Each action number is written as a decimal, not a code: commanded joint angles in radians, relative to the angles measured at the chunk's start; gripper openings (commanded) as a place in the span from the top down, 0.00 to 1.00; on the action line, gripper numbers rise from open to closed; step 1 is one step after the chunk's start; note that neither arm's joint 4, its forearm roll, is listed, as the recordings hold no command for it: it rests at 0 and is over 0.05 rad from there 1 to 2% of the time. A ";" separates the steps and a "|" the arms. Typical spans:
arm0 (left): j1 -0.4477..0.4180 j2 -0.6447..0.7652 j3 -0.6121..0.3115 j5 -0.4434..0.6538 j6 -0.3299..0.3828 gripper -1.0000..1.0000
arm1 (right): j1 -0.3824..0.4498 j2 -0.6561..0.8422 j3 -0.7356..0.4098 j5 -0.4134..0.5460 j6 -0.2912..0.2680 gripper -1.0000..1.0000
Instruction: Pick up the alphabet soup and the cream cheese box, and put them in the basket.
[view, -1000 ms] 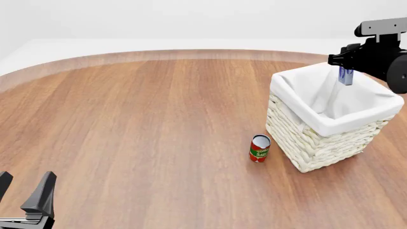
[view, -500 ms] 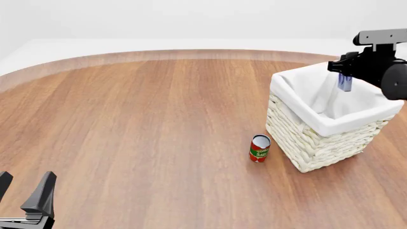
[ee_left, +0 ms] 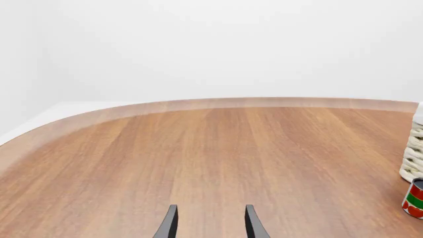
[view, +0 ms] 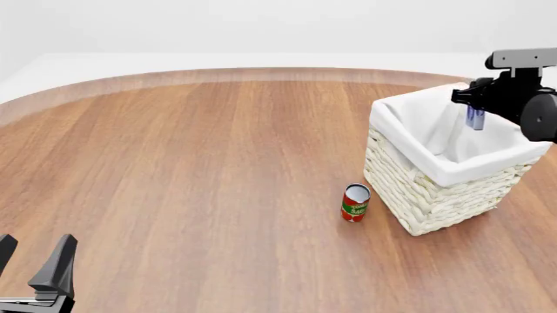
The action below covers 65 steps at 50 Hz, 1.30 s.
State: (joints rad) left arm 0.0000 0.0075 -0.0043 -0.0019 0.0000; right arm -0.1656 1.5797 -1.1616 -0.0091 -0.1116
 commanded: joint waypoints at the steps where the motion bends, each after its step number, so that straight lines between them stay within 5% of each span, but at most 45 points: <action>1: 0.000 0.000 0.000 0.000 0.000 0.00 | -0.007 0.013 -0.005 -0.013 0.005 1.00; 65: 0.000 0.000 0.000 0.000 0.000 0.00 | -0.008 0.111 -0.036 -0.056 0.003 1.00</action>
State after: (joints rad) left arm 0.0000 0.0075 -0.0043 -0.0019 0.0000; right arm -0.1745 1.6913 -1.1916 -0.0586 -0.1163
